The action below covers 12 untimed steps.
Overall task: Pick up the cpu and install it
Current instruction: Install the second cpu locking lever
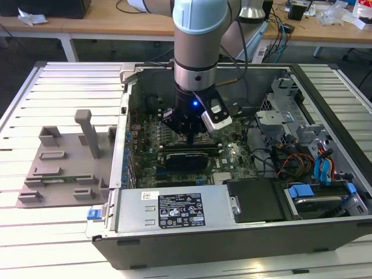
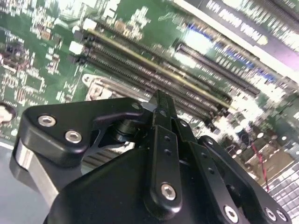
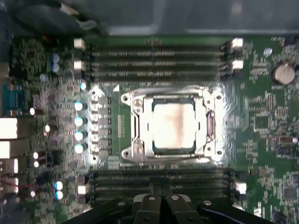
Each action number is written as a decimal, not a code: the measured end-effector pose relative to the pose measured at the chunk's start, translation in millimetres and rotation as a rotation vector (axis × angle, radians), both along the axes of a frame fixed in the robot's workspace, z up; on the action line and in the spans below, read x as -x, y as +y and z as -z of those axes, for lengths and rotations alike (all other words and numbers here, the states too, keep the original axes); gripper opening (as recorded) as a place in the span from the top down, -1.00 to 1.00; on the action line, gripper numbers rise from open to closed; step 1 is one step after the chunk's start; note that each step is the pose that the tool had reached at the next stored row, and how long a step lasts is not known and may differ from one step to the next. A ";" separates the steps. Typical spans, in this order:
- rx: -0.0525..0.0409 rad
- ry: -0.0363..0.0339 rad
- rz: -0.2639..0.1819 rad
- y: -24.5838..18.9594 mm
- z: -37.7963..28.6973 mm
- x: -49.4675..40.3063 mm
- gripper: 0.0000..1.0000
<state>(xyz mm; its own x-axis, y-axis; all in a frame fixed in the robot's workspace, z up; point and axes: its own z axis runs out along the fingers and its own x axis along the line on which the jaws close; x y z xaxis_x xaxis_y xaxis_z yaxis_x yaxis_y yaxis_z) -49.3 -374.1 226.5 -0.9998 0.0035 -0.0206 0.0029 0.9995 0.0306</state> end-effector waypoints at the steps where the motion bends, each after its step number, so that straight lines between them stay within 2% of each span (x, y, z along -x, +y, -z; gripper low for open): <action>1: -0.0035 0.0001 0.000 0.6 0.0 -0.2 0.79; 3: -0.0069 0.0004 0.000 2.5 -0.4 -0.7 0.79; 6: -0.0085 0.0009 0.000 8.1 -4.3 -2.3 0.79; 9: -0.0089 0.0013 0.000 11.0 -14.3 -3.8 0.79; 12: -0.0088 0.0057 0.000 15.6 -25.8 -9.9 0.79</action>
<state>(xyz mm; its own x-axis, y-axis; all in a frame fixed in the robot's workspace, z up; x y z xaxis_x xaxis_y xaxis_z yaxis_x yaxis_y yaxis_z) -39.4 -358.5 252.3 -0.9999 0.0037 -0.0148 0.0031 0.9992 0.0394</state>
